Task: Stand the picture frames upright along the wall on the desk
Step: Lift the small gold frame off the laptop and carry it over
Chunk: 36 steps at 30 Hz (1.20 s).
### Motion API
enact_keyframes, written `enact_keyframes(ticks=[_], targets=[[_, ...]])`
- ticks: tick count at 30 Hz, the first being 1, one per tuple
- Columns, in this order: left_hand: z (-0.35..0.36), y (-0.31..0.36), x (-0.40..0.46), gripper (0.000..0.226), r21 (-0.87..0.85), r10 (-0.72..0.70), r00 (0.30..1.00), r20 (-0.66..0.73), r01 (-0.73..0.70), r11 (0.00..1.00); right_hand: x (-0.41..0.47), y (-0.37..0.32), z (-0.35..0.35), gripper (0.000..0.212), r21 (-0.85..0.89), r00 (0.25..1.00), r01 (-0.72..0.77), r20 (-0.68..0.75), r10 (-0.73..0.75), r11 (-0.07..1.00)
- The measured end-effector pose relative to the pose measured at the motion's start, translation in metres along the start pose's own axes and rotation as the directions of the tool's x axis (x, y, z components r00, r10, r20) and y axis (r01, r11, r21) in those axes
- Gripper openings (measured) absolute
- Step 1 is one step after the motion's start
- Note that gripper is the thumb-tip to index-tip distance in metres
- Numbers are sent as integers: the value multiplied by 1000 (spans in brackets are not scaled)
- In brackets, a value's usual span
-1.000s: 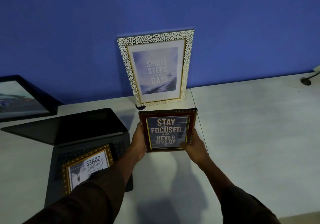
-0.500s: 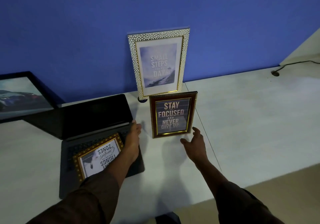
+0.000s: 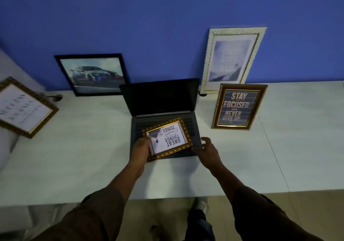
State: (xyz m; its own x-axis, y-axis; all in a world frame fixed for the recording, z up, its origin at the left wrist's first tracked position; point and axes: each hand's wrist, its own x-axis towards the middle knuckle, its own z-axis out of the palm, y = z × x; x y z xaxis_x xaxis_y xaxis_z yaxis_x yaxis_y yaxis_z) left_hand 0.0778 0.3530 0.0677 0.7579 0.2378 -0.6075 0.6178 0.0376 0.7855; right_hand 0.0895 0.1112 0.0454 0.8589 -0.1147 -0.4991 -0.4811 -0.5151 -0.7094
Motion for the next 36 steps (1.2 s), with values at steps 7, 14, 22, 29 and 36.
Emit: enact_keyframes(ticks=[7,14,22,29,36], targets=[[-36,-29,0,39,18,-169,986,10,169,985,13,-13,22,48,-97,997,72,40,-68,993],[-10,-36,11,26,50,-234,972,13,233,971,50,-13,14,50,-35,992,36,122,-32,999],[2,-42,32,16,29,-299,945,-132,305,952,87,-4,19,46,120,949,-93,310,52,988],[-10,-25,25,47,229,-114,950,-291,185,956,81,-54,15,13,252,850,27,504,-155,967],[-78,50,10,57,592,509,765,-395,-211,778,57,-142,30,22,199,765,298,535,-358,934]])
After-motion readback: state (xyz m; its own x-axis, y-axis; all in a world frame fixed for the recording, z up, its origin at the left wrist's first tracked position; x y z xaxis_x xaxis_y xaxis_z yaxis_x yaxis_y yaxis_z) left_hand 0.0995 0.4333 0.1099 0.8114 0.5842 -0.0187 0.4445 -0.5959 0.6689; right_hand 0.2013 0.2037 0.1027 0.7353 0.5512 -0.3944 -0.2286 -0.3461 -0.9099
